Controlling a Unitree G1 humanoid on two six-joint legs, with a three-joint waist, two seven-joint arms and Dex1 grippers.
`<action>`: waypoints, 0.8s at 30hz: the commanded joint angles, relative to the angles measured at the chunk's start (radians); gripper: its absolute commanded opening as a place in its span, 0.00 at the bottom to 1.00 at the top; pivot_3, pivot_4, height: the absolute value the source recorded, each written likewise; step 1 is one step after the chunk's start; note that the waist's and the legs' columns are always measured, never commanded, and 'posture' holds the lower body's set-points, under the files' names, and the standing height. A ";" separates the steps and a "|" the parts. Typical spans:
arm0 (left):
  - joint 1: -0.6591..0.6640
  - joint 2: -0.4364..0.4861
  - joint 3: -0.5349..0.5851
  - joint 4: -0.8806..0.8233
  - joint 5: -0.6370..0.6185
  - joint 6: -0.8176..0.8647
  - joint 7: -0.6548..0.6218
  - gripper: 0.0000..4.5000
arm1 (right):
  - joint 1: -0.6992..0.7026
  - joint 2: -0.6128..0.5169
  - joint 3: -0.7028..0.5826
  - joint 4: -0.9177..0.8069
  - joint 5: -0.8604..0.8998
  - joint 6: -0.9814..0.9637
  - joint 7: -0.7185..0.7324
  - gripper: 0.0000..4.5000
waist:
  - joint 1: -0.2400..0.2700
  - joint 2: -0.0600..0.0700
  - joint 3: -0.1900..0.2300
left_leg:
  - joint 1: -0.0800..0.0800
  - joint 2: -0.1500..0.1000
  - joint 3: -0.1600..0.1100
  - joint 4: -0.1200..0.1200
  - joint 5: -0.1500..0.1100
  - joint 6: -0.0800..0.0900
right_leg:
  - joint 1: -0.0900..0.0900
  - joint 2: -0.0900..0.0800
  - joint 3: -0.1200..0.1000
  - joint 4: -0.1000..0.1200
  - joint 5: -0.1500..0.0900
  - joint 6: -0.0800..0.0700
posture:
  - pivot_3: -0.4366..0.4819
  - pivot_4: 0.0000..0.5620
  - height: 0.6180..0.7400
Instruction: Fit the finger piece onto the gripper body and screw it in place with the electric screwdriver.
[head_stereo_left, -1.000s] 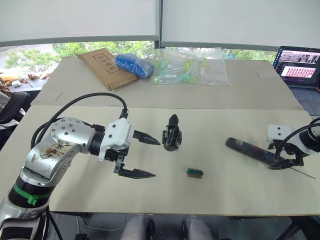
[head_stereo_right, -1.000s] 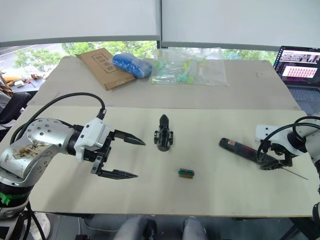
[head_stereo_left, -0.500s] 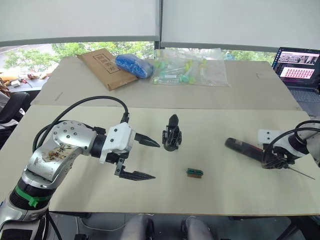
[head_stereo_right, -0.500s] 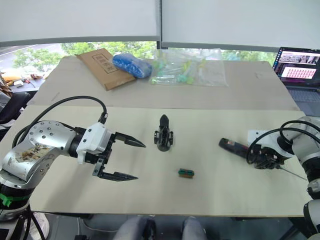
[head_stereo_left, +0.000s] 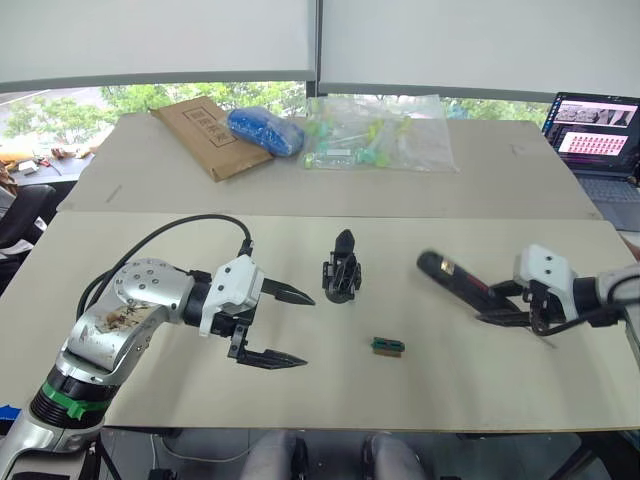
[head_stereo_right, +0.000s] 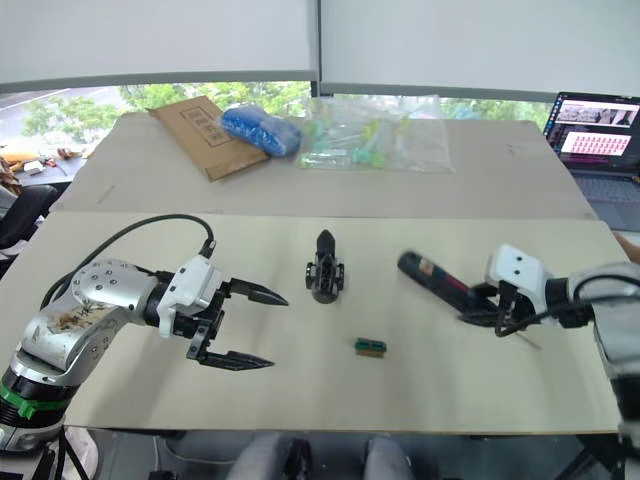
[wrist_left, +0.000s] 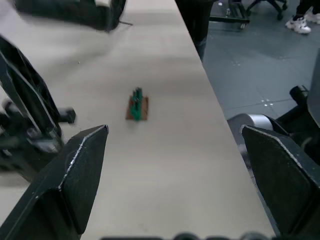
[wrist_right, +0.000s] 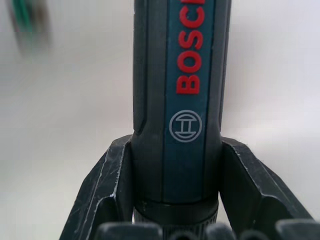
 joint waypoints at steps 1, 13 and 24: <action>0.016 -0.019 0.011 0.034 0.023 -0.066 0.005 1.00 | 0.106 0.139 -0.163 -0.349 0.233 0.139 -0.196 0.43 | 0.007 0.000 0.000 | 0.000 0.000 0.000 0.001 0.000 0.000 | 0.000 0.000 0.000 -0.001 0.000 0.000 | 0.48 0.27 1.00; -0.044 -0.133 -0.044 0.222 0.080 -0.180 -0.028 1.00 | 0.210 0.385 -0.097 -0.624 0.480 0.144 -0.555 0.43 | 0.005 0.000 0.000 | 0.000 -0.002 0.001 0.001 -0.001 0.001 | -0.001 0.000 0.002 0.000 0.001 0.001 | 0.48 0.27 1.00; -0.045 -0.175 -0.059 0.301 0.084 -0.232 -0.096 1.00 | 0.170 0.389 0.051 -0.728 0.422 0.114 -0.739 0.43 | 0.002 0.000 0.000 | 0.000 -0.003 0.001 0.002 -0.001 0.001 | -0.001 0.001 0.003 0.000 0.001 0.001 | 0.48 0.27 1.00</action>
